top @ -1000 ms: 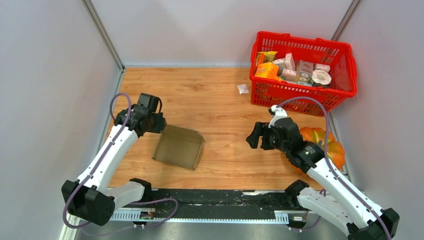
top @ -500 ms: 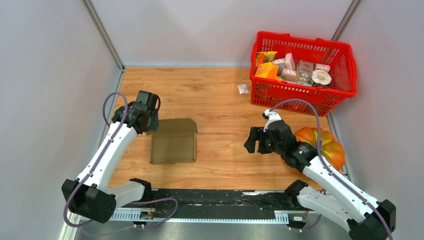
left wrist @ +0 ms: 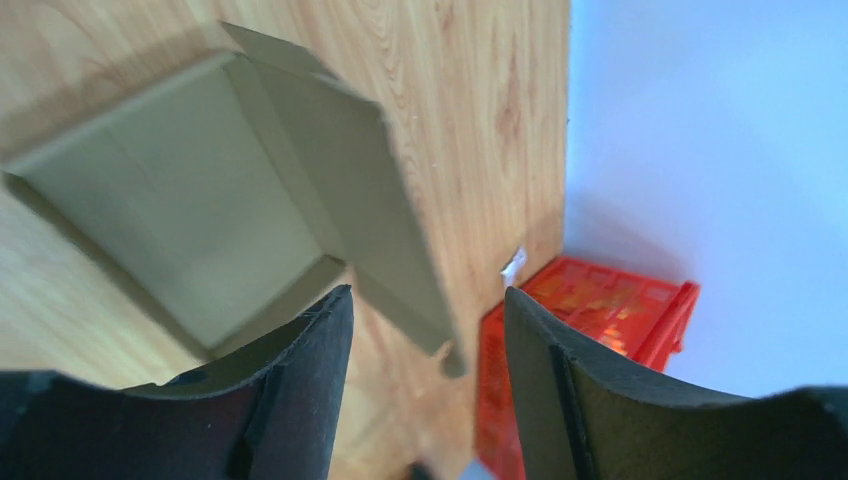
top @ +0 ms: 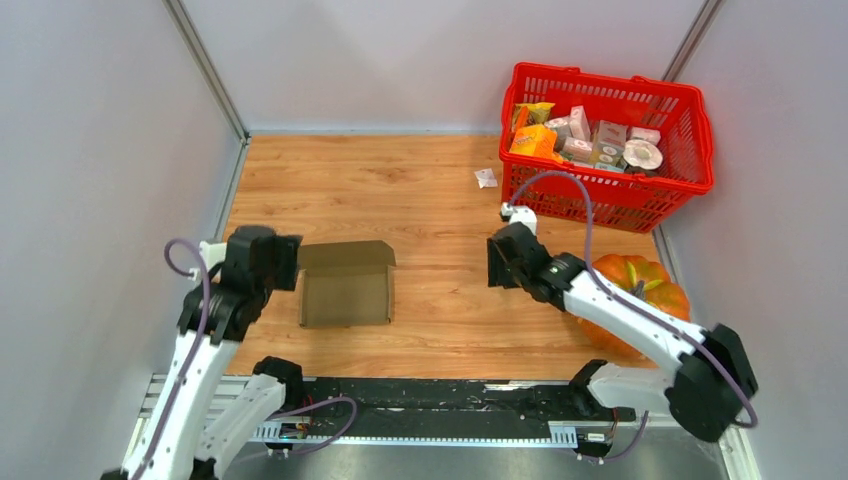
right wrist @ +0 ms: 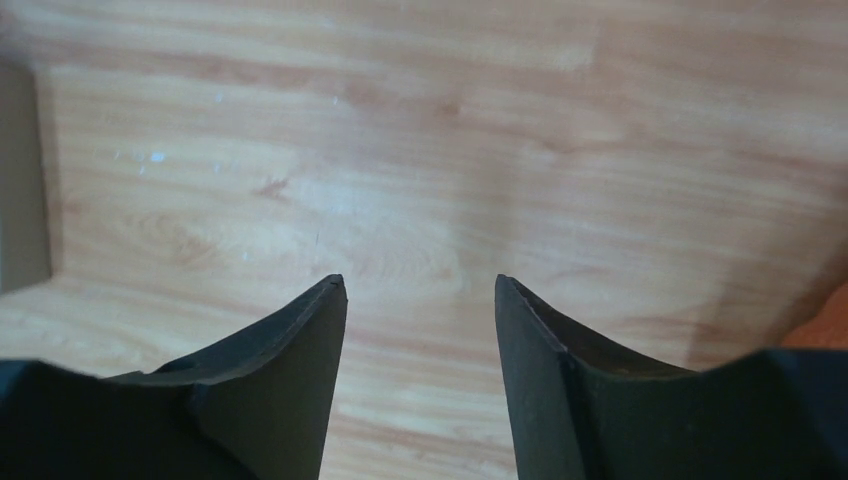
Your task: Fold the paper box
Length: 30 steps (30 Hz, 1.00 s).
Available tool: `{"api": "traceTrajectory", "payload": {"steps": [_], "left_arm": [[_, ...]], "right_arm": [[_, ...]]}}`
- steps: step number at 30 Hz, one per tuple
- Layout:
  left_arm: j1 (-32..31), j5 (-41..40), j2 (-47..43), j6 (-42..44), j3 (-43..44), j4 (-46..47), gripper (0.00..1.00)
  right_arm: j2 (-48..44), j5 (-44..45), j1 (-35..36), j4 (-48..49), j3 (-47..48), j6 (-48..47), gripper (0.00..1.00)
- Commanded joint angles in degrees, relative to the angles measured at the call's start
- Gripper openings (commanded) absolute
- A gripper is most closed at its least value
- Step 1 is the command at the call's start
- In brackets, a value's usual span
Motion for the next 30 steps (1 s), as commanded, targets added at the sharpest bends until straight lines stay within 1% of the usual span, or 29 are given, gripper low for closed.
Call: {"api": "traceTrajectory", "payload": {"steps": [1,2,3,4,5,6,7,8,9,10,11,12,13,14,15,16,17,19,20,21,24,28,30], "left_arm": [[2.20,4.97,-10.38,20.28,-6.99,3.54,0.65],[2.65,6.12,-11.10,25.78,-6.64,3.27,0.66],[2.65,6.92,-11.45,27.66,-6.21,1.61,0.68],[2.74,9.62,-11.54,29.25,-5.77,1.07,0.70],[2.74,11.57,-11.55,32.92,-5.50,1.16,0.70],[2.65,13.33,-11.46,34.78,-5.32,1.50,0.70],[2.65,16.30,-11.37,36.54,-5.24,1.68,0.70],[2.74,17.98,-11.63,41.08,-5.50,2.38,0.70],[2.74,20.00,-12.16,43.91,-5.93,5.43,0.70],[2.74,24.72,-13.38,46.38,-6.63,7.29,0.71],[2.74,27.29,-14.09,49.88,-7.68,9.22,0.71],[2.74,30.01,-14.79,51.49,-8.13,12.81,0.72],[2.65,36.05,-16.10,52.63,-8.57,14.76,0.72],[2.65,38.72,-16.46,53.78,-9.36,16.26,0.72],[2.65,41.27,-16.82,54.13,-9.71,18.45,0.72],[2.65,46.16,-17.08,54.40,-10.15,19.52,0.72],[2.65,48.65,-17.17,54.75,-11.11,20.57,0.72],[2.65,53.74,-17.26,55.36,-11.74,22.25,0.72],[2.65,54.90,-17.26,56.33,-11.91,22.25,0.72],[2.65,55.61,-17.43,56.86,-11.91,21.73,0.72],[2.74,56.15,-18.31,58.62,-11.65,20.15,0.72],[2.65,57.37,-18.75,58.97,-11.56,21.10,0.72],[2.65,58.08,-18.32,58.36,-11.21,22.07,0.72]], "right_arm": [[12.17,15.99,1.94,5.92,12.94,-2.71,0.53],[17.67,17.33,2.72,6.97,15.40,-4.38,0.52],[20.60,17.87,2.73,7.07,21.34,-6.39,0.51],[23.59,18.05,2.47,6.64,24.53,-7.02,0.50],[26.49,18.05,2.47,5.85,27.70,-8.07,0.50],[32.26,18.48,2.38,5.67,31.73,-10.70,0.49],[35.28,20.23,2.38,6.01,38.04,-12.29,0.47],[38.35,21.38,1.86,5.93,42.10,-13.43,0.47],[44.74,22.26,1.50,5.41,45.89,-14.49,0.44],[47.93,23.92,0.19,3.83,54.36,-15.11,0.40],[53.88,24.46,-0.51,1.82,58.02,-15.81,0.35],[56.72,25.16,-1.13,0.58,61.62,-16.52,0.16],[59.36,27.08,-2.18,-0.39,65.57,-18.52,0.09],[63.91,28.67,-2.45,-0.23,70.83,-20.11,0.04],[65.96,29.90,-2.72,0.99,72.97,-22.30,0.00],[67.98,32.00,-3.33,2.40,74.82,-26.93,0.00],[71.66,33.50,-3.68,6.15,77.62,-30.55,0.00],[74.93,35.79,-4.82,8.20,80.63,-34.87,0.00],[77.73,36.15,-5.26,9.52,82.21,-37.94,0.00],[78.98,35.89,-5.70,9.88,84.75,-39.27,0.00],[82.94,35.80,-7.46,10.67,88.45,-43.85,0.00],[85.40,32.74,-9.22,13.39,88.64,-47.54,0.00],[86.72,32.81,-9.66,14.36,88.73,-49.38,0.00]]}}
